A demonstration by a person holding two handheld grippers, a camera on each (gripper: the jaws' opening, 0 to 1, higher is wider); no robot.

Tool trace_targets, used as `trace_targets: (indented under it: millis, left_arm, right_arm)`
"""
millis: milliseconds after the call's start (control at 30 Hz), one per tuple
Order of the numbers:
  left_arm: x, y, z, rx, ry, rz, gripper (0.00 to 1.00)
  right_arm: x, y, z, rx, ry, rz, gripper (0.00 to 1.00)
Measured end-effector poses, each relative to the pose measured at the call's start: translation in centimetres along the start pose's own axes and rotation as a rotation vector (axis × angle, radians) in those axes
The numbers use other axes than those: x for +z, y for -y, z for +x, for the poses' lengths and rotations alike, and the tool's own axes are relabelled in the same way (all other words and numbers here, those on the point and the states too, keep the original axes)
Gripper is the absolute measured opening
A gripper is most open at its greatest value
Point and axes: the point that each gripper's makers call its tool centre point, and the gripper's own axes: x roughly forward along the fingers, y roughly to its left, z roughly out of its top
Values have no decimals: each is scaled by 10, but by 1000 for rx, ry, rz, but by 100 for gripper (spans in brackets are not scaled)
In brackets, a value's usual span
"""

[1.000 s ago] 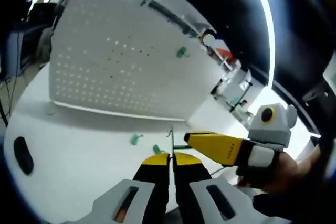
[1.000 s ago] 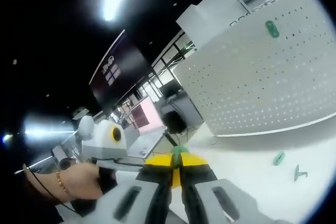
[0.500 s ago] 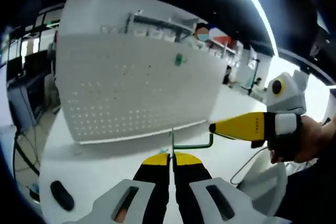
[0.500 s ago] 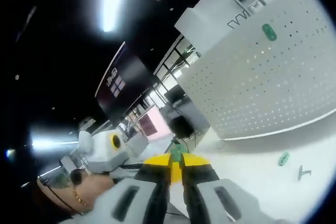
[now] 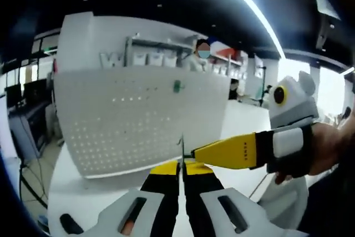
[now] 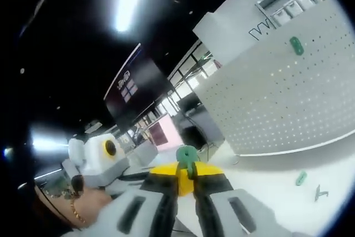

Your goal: Insert the hook assembly into the mounting plate slot until the hook locks in place.

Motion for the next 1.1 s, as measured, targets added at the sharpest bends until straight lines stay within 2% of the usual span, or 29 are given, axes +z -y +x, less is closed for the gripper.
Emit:
trace_targets:
  millis: [100,167,300,400,567,733,900,1033,1067,1100]
  left_arm:
    - [3,2,1,-8,18,4,1]
    - [4,3,3,-17,36,-49,1]
    - [3,3,6,1,21,6,1]
    - [1,3,6,-7,6,6,2]
    - [-8,1,2,-14,-32,-11,2]
    - [-11,0,0,-20,-45,-28,2]
    - [-7,-1,-3,-39,-21,-58,3]
    - [-6,0,-4,-58,-7,-91,4]
    - [-6,1,-4,-63,-6,-87,4]
    - [-7,4,-5,-88,-11,-41,4]
  right_arm:
    - [4,-1,0,-10,5,-2,4]
    - [6,0,0,-23,3,-43,2]
    - [5,-2,1,-35,-11,-84,1]
    - [2,-1,1,-34,-15,-99,1]
    - [-5,0,2,-26,-39,-103,0]
    - [-9,-1,3,-22,-51,-114,0]
    - [-5,-2,3,-15,-41,-81,0]
    - [-5,-5,3,-13,-48,-104,0]
    - [-5,-4,3,-12,-49,-104,0]
    - [-5,-4,3,-14,-47,-98,0]
